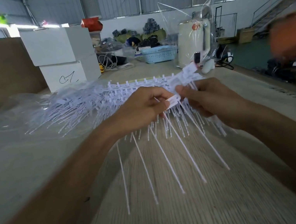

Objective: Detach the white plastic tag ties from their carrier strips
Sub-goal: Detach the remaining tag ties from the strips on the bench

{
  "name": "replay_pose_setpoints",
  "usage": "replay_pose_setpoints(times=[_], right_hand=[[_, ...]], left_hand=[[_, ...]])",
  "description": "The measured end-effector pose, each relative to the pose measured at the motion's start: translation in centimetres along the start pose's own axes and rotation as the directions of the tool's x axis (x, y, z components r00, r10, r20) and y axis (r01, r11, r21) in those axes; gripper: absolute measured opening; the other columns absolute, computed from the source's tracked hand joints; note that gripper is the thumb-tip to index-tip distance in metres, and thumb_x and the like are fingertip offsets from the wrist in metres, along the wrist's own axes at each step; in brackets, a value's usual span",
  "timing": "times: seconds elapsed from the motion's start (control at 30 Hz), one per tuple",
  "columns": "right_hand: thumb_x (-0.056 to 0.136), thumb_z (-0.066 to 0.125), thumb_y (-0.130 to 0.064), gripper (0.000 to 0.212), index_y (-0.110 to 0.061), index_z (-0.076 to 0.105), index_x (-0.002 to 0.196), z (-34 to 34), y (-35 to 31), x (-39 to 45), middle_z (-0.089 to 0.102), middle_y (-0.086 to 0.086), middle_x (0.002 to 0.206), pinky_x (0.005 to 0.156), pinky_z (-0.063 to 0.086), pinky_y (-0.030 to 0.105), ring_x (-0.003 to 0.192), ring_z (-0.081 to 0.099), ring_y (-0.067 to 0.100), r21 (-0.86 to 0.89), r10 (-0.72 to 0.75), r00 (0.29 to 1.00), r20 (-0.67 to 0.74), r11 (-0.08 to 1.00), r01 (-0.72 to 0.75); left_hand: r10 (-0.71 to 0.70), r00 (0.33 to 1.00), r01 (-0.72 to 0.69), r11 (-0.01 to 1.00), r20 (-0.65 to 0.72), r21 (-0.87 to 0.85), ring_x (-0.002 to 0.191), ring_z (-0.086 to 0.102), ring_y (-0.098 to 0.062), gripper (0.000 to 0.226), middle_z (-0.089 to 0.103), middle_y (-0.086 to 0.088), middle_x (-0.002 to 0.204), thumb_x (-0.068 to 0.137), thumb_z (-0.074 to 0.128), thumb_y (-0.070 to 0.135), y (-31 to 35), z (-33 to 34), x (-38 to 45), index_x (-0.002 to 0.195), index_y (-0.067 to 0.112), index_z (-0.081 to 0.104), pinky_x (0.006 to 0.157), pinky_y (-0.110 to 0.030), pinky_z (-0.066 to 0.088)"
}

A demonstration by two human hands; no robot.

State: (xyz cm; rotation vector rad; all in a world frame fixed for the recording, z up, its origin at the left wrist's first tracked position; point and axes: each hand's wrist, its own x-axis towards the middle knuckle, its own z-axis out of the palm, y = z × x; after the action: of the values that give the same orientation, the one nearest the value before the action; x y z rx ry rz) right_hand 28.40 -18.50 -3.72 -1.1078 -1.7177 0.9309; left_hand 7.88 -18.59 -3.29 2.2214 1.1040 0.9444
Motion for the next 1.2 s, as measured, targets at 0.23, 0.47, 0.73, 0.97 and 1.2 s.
replay_pose_setpoints(times=[0.23, 0.47, 0.73, 0.97, 1.2], right_hand=[[0.091, 0.069, -0.036, 0.026, -0.023, 0.06, 0.071, 1.0, 0.3, -0.3, 0.044, -0.005, 0.055, 0.042, 0.025, 0.021, 0.045, 0.033, 0.007, 0.075, 0.008, 0.995, 0.101, 0.997, -0.016], [0.098, 0.063, -0.034, 0.028, -0.017, 0.053, 0.079, 1.2, 0.3, -0.3, 0.049, -0.003, 0.06, 0.051, 0.025, 0.028, 0.048, 0.041, 0.008, 0.122, 0.01, 1.0, 0.029, 0.992, -0.013], [0.099, 0.062, -0.017, 0.014, -0.008, 0.061, 0.089, 1.3, 0.1, -0.7, 0.056, -0.007, 0.059, 0.05, 0.037, 0.011, 0.049, 0.048, 0.0, 0.007, -0.279, 0.958, 0.073, 0.96, 0.279], [0.098, 0.064, -0.015, 0.03, -0.039, 0.054, 0.083, 0.6, 0.0, -0.6, 0.061, -0.012, 0.067, 0.06, 0.038, 0.012, 0.06, 0.055, 0.004, -0.284, -0.508, 0.847, 0.155, 0.798, 0.531], [0.095, 0.065, -0.035, 0.034, -0.035, 0.043, 0.069, 0.2, 0.3, 0.3, 0.043, -0.008, 0.056, 0.05, 0.024, 0.023, 0.053, 0.044, 0.002, -0.596, -0.429, 0.899, 0.091, 0.7, 0.394]], left_hand=[[-0.052, 0.992, 0.053, 0.999, -0.115, 0.007, 0.073, 0.07, -0.017, 0.029, 0.072, 0.0, 0.091, 0.087, 0.074, 0.037, -0.1, 0.1, -0.1, 0.102, 0.017, 0.058, 0.077, -0.039, 0.055], [-0.115, 0.987, 0.129, 0.984, -0.109, 0.122, 0.048, 0.053, -0.003, 0.036, 0.067, 0.004, 0.063, 0.102, 0.055, 0.031, 0.0, 0.0, 0.1, 0.075, 0.01, 0.064, 0.056, -0.021, 0.041], [-0.23, 0.968, 0.209, 0.96, -0.102, -0.184, 0.049, 0.055, 0.01, 0.046, 0.047, 0.019, 0.041, 0.102, 0.054, 0.012, 0.1, 0.1, 0.3, 0.058, 0.012, 0.044, 0.051, -0.003, 0.04], [-0.231, 0.973, 0.224, 0.935, 0.006, -0.274, 0.039, 0.045, 0.002, 0.044, 0.046, 0.013, 0.043, 0.099, 0.055, 0.006, 0.2, -0.6, 0.0, 0.056, 0.017, 0.058, 0.054, -0.025, 0.029], [-0.048, 0.998, 0.053, 0.986, -0.035, 0.156, 0.051, 0.04, -0.004, 0.041, 0.045, 0.013, 0.051, 0.1, 0.059, 0.024, -0.4, -0.8, 0.3, 0.06, 0.015, 0.051, 0.055, -0.02, 0.031]])
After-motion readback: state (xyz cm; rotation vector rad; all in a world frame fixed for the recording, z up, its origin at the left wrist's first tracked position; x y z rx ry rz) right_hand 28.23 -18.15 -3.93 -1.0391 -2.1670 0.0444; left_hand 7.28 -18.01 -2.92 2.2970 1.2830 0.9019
